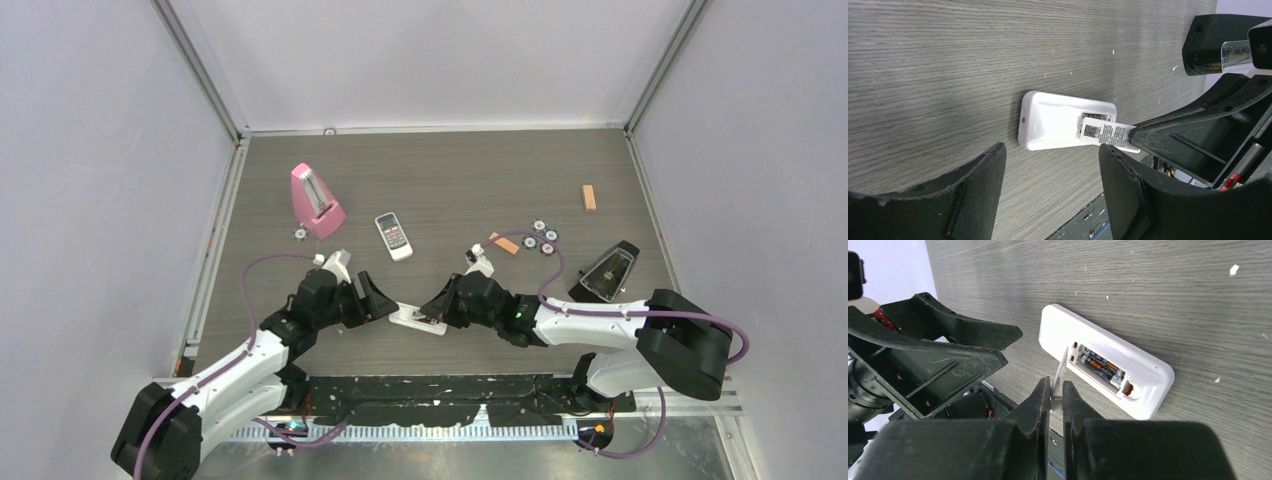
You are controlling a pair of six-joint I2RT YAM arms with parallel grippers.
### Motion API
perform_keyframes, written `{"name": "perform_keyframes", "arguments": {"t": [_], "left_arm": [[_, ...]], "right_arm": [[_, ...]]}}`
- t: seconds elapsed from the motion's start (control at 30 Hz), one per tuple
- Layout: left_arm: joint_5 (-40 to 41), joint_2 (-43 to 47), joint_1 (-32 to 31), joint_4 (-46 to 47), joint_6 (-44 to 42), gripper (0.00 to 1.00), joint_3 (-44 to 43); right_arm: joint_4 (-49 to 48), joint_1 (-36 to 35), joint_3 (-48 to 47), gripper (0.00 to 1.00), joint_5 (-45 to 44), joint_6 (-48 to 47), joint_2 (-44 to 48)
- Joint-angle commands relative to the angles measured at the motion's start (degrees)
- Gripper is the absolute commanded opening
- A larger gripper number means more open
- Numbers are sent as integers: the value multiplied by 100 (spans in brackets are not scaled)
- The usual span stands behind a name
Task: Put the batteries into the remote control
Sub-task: Load the battery cover into the remote control.
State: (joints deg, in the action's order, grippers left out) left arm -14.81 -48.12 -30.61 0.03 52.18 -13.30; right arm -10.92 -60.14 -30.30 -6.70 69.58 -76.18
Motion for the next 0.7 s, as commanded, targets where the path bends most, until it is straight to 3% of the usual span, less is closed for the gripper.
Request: {"name": "perform_keyframes", "arguments": {"t": [0.0,0.67], "left_arm": [[-25,-26,30,254,-136,69,-27],[20,-350,29,420,-254,68,58]], "right_arm": [[-115,20,-33,5,10,101,-84],[-246,36,356,5,-233,499,3]]}}
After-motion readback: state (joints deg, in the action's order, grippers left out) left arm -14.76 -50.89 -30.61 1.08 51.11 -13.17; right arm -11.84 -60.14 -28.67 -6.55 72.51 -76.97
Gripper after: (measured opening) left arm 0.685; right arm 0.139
